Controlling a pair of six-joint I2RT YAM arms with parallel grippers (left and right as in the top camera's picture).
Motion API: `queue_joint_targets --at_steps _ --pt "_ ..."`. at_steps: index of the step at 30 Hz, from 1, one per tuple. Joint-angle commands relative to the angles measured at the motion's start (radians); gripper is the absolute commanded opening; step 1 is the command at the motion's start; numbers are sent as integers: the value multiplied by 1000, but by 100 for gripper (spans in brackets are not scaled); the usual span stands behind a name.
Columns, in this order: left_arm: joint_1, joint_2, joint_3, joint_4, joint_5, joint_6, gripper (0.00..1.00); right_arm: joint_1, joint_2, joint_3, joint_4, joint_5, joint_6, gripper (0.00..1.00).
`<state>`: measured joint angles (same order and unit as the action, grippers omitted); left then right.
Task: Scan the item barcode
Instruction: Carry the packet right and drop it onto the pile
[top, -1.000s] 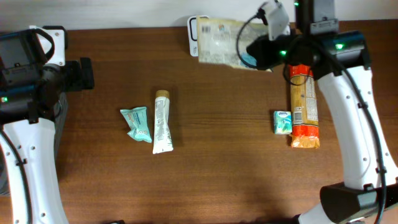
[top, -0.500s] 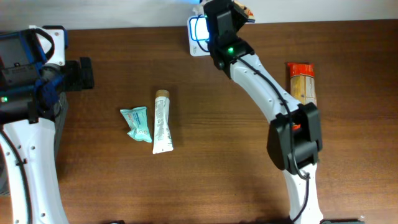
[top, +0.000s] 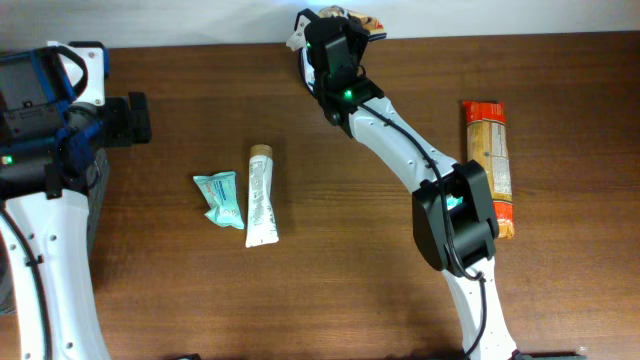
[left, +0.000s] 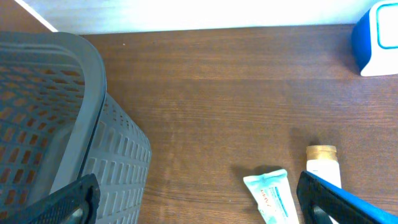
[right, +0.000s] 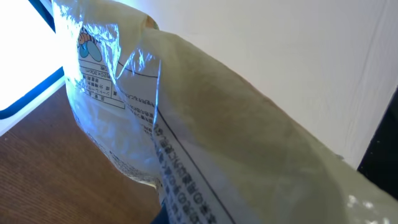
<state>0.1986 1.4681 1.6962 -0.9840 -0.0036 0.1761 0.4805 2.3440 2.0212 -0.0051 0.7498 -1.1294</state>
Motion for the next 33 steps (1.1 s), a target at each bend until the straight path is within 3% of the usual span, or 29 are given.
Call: queue_joint_targets --at_steps 1,13,18,23,24,26,29,33 --pt "1 -8 3 2 7 13 99 5 2 17 26 49 -8 4" --pt "1 -8 3 2 7 13 99 12 -10 17 28 56 -10 4" --pt "1 -8 3 2 7 13 99 14 -137 18 -75 52 322 4" --pt "1 -8 2 2 7 13 99 -16 -400 18 -600 -173 956 4" --pt "1 -8 3 2 7 13 99 -62 -479 18 -774 -319 1169 4" --pt "1 -8 3 2 7 13 99 -179 -560 18 -988 -563 1350 4" --pt "1 -8 3 2 7 13 99 -419 -562 3 -1231 -820 1385 4" --pt "1 -8 3 2 7 13 99 -633 -526 -97 -1287 -875 1357 4"
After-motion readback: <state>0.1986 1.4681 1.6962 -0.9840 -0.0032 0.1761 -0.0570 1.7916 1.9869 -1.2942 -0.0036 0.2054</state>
